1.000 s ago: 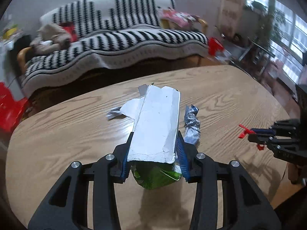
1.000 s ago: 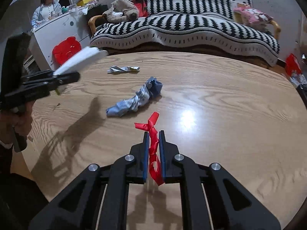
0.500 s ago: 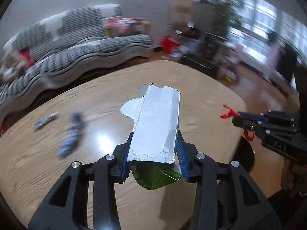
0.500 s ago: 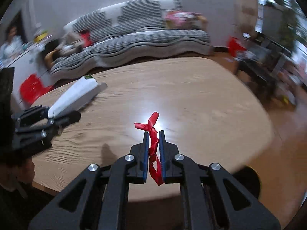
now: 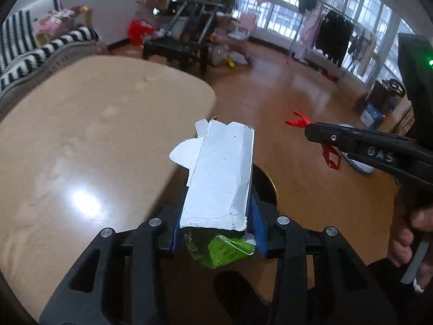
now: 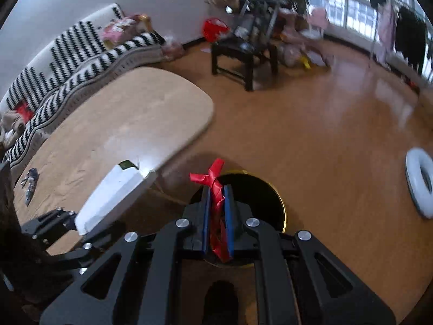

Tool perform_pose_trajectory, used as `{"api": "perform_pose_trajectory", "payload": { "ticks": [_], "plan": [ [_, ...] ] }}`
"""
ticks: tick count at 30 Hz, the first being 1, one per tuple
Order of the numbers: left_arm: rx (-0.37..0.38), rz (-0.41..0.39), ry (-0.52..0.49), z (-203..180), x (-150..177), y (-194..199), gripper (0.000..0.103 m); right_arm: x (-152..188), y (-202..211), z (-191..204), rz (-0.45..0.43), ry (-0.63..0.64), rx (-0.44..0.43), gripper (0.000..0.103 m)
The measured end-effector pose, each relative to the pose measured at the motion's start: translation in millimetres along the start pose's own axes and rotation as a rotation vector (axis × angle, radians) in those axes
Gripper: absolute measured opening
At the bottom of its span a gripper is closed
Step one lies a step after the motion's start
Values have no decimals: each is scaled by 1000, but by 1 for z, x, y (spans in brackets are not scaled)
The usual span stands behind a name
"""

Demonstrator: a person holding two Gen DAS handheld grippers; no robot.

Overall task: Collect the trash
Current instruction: 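Carry white box and red ribbon to the black bin and release both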

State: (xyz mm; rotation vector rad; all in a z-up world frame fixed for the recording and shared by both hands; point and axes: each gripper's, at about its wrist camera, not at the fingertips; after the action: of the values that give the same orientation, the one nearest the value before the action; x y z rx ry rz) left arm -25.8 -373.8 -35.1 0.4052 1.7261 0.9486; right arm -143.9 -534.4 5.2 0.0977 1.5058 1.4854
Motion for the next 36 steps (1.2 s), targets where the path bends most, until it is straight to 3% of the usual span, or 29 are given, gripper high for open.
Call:
{"api": "perform_pose_trajectory", "payload": {
  "ticks": [9,36],
  "plan": [
    [36,47,8,-6,-13,-36,41,-12,-14,-15,29,-22,3,11],
    [41,55,-11,-16,-28,-54,41,-9,-31,-21,59,-75,19,11]
  ]
}}
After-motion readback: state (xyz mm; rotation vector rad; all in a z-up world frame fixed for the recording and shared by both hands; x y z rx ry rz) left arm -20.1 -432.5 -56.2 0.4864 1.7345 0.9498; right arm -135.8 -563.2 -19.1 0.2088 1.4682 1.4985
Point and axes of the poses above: each gripper's, at about its wrist camera, not at the fingertips, and y roughly against the way its jaws point, z to its left, x to its underside, and after that the axes turned 7 degrees about -y, right-handed
